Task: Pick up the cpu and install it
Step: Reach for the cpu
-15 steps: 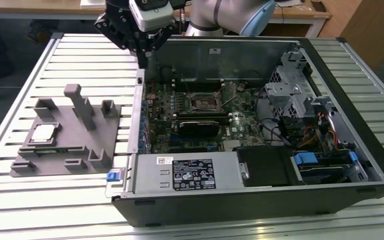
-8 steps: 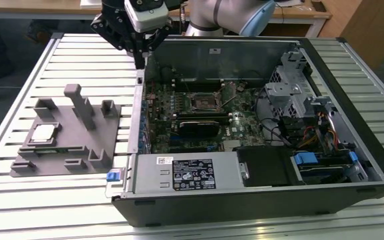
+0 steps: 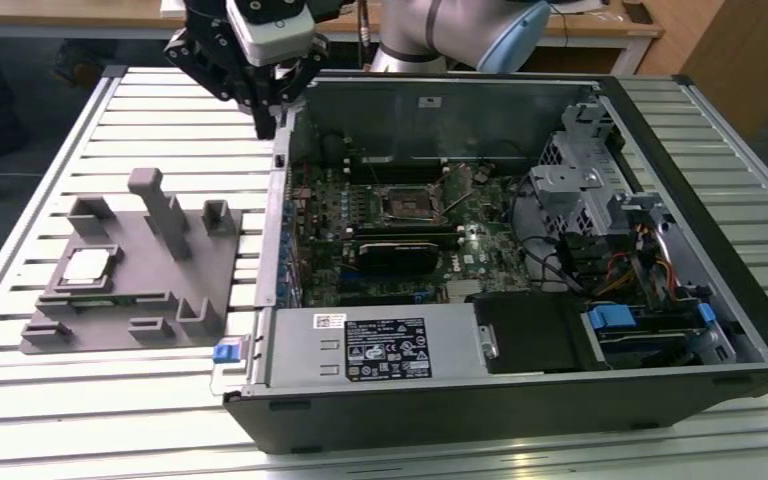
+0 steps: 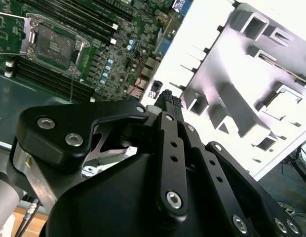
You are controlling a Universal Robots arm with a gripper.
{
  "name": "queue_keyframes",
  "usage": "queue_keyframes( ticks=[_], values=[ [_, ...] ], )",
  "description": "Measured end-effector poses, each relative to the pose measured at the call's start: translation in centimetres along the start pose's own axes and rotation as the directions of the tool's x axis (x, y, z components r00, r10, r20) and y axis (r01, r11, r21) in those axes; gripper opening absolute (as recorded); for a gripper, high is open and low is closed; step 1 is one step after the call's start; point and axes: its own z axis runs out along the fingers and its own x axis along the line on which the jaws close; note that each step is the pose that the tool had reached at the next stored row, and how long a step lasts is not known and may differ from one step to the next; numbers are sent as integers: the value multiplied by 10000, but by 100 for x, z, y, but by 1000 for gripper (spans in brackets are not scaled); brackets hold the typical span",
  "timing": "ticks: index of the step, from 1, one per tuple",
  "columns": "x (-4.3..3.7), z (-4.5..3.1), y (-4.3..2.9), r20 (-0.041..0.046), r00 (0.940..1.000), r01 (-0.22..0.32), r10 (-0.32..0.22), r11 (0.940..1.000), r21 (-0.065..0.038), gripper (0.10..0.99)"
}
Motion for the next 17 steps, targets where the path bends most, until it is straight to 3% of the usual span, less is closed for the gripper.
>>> queue_keyframes(
  ticks=[13,17],
  values=[
    [325,15,-25,-3,10000,-1,1,10000,1,106],
    [367,21,-29,-5,10000,-1,1,10000,0,106]
  ],
)
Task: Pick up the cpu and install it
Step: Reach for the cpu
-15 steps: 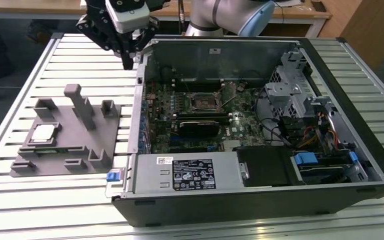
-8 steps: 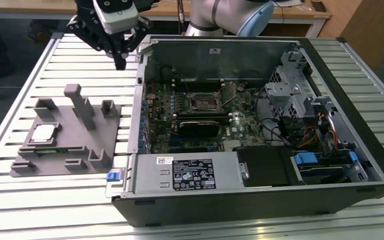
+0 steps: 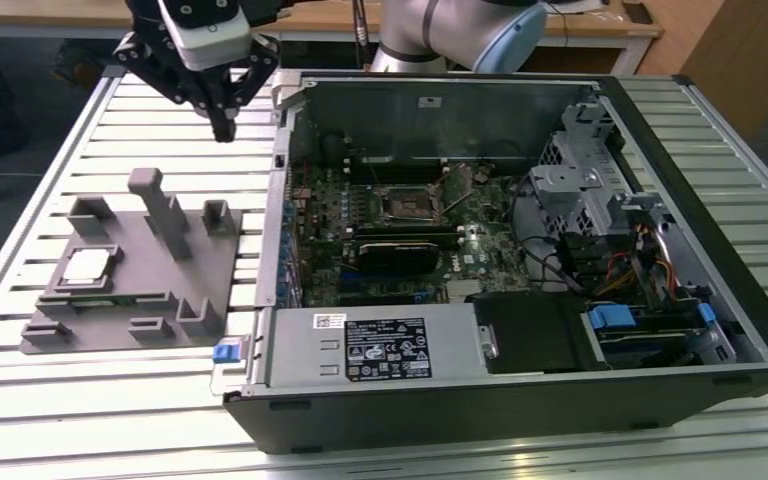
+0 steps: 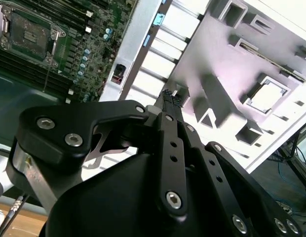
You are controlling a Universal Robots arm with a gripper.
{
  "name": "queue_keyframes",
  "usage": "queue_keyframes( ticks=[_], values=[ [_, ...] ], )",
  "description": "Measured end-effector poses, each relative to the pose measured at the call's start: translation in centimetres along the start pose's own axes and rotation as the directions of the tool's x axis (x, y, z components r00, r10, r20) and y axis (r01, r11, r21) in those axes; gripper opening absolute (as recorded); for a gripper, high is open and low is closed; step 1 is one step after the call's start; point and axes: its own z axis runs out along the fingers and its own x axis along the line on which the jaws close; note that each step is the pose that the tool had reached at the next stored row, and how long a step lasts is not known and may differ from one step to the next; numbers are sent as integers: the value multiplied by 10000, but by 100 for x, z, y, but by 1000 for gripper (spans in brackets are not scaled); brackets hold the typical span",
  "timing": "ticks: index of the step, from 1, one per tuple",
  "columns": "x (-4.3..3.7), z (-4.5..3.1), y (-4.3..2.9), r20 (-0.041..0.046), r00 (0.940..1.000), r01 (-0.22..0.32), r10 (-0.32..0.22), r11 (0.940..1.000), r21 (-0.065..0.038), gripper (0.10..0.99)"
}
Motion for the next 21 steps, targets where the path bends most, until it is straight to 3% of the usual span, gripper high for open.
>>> queue_keyframes(
  ticks=[21],
  values=[
    [253,20,-20,-2,10000,0,0,10000,0,106]
  ],
)
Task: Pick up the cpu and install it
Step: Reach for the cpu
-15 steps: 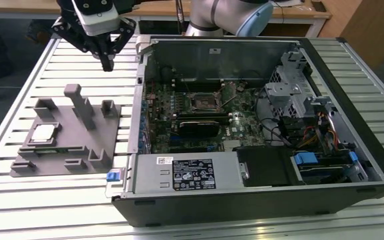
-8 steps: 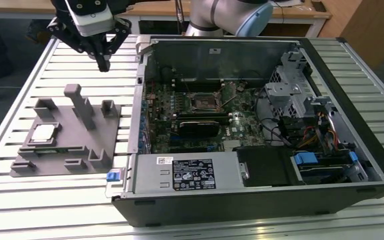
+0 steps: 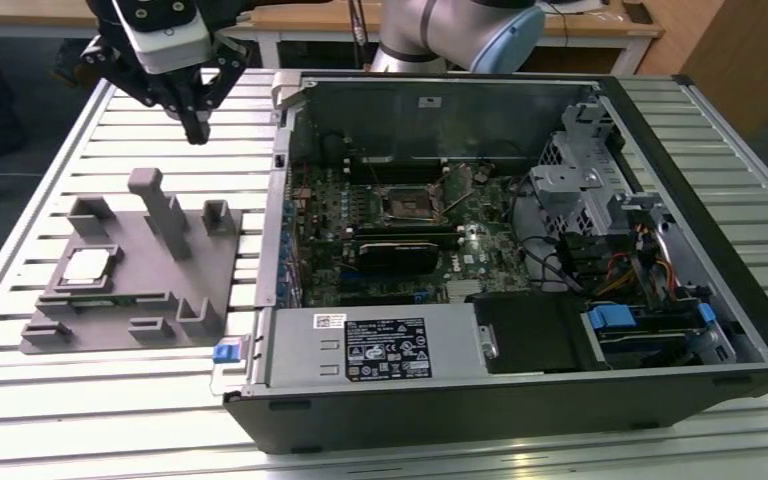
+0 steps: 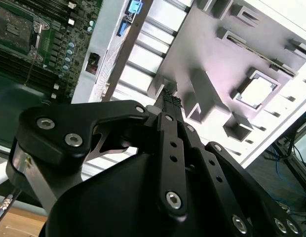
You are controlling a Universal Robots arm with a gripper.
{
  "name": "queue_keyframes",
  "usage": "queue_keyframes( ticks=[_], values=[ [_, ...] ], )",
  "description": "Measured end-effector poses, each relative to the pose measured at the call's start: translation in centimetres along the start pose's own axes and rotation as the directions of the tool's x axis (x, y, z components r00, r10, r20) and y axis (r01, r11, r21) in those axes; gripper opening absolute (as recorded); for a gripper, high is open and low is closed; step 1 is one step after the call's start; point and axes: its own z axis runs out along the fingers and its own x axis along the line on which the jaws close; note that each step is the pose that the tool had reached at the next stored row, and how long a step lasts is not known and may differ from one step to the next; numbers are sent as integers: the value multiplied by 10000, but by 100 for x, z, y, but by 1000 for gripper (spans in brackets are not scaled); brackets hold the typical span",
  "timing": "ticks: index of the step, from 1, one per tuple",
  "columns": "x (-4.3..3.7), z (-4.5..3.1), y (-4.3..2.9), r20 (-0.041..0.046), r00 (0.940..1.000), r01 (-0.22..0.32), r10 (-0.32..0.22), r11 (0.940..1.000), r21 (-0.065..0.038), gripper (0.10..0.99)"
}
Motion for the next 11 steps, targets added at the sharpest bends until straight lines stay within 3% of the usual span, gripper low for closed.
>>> queue_keyframes(
  ticks=[11],
  values=[
    [259,21,-21,-11,10000,0,0,10000,1,106]
  ],
)
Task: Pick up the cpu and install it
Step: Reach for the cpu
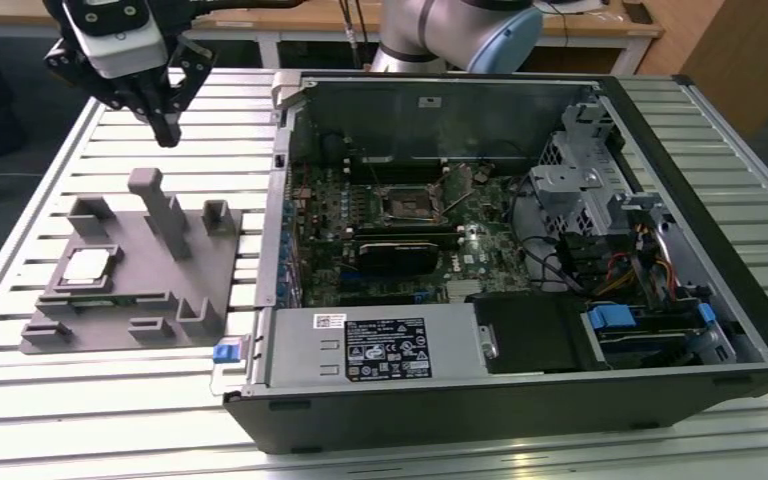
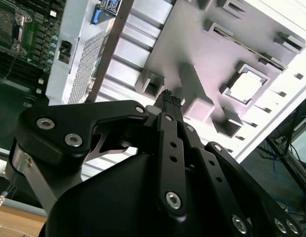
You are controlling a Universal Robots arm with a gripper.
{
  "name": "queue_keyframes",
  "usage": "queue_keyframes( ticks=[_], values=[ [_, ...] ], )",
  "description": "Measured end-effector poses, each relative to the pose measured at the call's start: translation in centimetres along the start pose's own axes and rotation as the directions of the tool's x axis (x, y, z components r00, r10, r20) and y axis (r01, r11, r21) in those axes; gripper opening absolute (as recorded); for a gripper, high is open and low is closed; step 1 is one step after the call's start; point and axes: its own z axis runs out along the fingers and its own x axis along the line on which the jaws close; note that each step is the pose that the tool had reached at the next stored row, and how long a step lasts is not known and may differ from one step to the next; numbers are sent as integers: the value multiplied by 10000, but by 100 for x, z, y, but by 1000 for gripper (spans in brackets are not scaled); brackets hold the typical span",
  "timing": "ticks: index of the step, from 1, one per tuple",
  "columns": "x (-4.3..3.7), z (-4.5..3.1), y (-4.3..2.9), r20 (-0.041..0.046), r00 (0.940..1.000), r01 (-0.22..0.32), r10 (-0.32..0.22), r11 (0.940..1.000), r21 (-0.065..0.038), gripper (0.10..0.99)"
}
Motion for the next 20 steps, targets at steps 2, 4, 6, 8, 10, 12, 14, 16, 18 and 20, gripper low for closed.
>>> queue_keyframes(
  ticks=[2,4,6,8,10,12,14,16,18,20],
  values=[
    [67,3,-5,-2,10000,-1,1,10000,1,106],
    [152,5,-12,-1,10000,0,0,10000,0,106],
    [246,6,-19,-1,10000,0,0,10000,0,106],
    [335,7,-26,-1,10000,-1,1,10000,0,106],
    [425,10,-33,-3,10000,1,-1,10000,0,106],
    [519,12,-40,-7,10000,0,0,10000,1,106],
    [609,15,-47,-8,10000,-1,1,10000,0,106],
    [698,17,-54,-14,10000,0,0,10000,2,106],
    [787,22,-61,-16,10000,0,0,10000,1,106],
    [874,25,-68,-21,10000,-2,2,10000,2,106]
  ],
)
